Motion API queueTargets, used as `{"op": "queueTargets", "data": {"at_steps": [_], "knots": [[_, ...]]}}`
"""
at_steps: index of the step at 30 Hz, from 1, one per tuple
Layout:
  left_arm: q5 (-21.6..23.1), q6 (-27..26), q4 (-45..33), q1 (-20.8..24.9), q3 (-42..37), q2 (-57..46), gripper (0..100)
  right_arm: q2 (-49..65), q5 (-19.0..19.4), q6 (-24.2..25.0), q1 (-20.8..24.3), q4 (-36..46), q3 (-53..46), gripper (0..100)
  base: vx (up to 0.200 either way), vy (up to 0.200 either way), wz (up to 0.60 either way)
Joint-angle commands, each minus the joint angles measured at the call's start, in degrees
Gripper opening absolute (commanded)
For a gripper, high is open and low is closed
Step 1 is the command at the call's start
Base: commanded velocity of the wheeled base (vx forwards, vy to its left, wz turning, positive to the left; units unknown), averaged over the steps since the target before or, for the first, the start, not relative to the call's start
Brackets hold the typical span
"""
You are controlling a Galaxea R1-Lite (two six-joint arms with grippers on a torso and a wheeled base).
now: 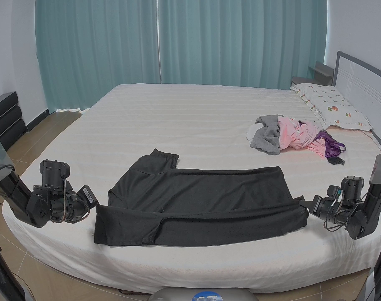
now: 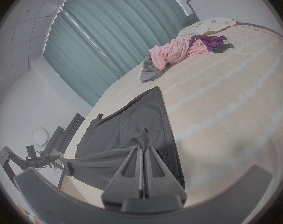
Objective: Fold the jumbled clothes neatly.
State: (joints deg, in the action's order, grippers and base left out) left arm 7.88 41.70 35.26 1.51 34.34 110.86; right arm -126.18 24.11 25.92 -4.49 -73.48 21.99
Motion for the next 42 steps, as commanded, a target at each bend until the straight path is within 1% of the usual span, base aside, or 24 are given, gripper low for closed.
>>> {"op": "queueTargets", "data": {"at_steps": [1, 6, 11, 16, 28, 29, 31, 35, 38, 40, 42], "knots": [[0.04, 0.13, 0.52, 0.07, 1.34, 3.22, 0, -2.14, -0.03, 0.1, 0.18, 0.62, 2.35, 0, 0.0, 0.0, 0.0], [0.12, 0.04, 1.83, 0.07, 3.01, 7.18, 0, -4.33, -0.29, 0.1, 0.44, 1.06, 4.64, 0, 0.0, 0.0, 0.0], [0.12, 0.13, 3.59, 0.25, 5.03, 11.48, 0, -6.0, -0.47, 0.1, 0.36, 3.7, 7.63, 0, 0.0, 0.0, 0.0], [0.04, 0.57, 4.3, 0.16, 6.62, 14.3, 0, -7.58, -0.47, 0.1, 0.53, 4.4, 8.95, 0, 0.0, 0.0, 0.0], [0.21, 0.66, 4.56, 0.33, 6.97, 15.0, 0, -9.69, -0.56, 0.1, 0.53, 4.4, 10.09, 0, 0.0, 0.0, 0.0], [0.21, 0.66, 4.56, 0.33, 6.97, 15.0, 100, -9.69, -0.56, 0.1, 0.53, 4.4, 10.09, 100, 0.0, 0.0, 0.0], [0.21, 0.66, 4.56, 0.33, 6.79, 14.82, 100, -9.25, -0.47, 0.1, 0.53, 4.23, 9.82, 100, 0.0, 0.0, 0.0], [0.21, 0.84, 4.21, -0.28, 5.65, 11.48, 100, -4.51, -0.03, 0.45, 0.44, 3.79, 8.07, 100, 0.0, 0.0, 0.0], [0.21, 0.84, 4.3, -0.54, 3.54, 7.88, 100, -0.73, -0.03, 3.79, 0.62, 3.79, 6.66, 100, 0.0, 0.0, 0.0], [0.21, 0.92, 4.3, -0.72, 2.22, 5.33, 100, 1.64, -0.12, 6.43, 1.5, 3.88, 5.52, 100, 0.0, 0.0, 0.0], [0.3, 1.01, 4.3, -0.72, 1.61, 4.45, 100, 2.26, -0.12, 7.04, 1.85, 3.79, 5.17, 100, 0.0, 0.0, 0.0]]}}
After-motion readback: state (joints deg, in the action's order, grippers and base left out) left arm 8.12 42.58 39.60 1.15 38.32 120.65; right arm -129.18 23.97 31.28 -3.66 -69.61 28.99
